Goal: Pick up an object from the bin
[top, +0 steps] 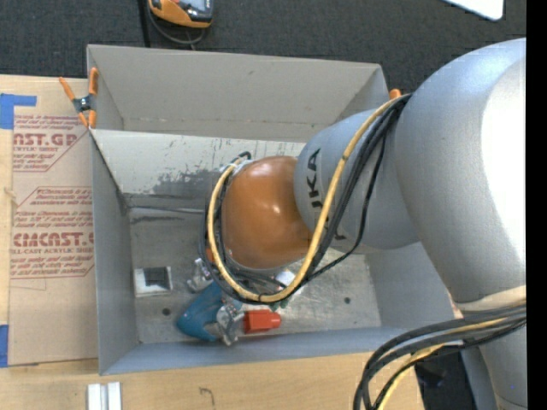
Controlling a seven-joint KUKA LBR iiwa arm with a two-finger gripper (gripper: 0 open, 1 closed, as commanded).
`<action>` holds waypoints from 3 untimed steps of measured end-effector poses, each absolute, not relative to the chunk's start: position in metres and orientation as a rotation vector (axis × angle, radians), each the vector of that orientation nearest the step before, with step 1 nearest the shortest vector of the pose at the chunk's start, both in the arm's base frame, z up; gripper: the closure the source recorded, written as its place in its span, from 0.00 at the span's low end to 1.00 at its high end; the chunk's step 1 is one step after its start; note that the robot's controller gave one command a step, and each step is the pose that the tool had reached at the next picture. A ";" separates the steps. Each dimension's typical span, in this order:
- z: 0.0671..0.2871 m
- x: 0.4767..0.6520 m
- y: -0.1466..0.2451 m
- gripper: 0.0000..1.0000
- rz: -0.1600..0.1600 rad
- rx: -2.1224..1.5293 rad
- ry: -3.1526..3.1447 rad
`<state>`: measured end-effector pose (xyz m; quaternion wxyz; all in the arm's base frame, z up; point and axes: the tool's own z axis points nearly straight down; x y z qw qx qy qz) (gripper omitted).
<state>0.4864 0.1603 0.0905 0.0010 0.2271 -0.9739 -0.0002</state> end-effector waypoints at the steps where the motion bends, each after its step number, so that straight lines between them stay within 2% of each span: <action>1: 0.104 0.485 0.160 1.00 0.000 0.712 -3.053; 3: 0.122 0.486 0.161 1.00 0.000 0.715 -3.059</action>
Offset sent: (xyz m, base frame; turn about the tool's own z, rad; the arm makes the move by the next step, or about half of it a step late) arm -0.0001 0.0001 0.0334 0.0000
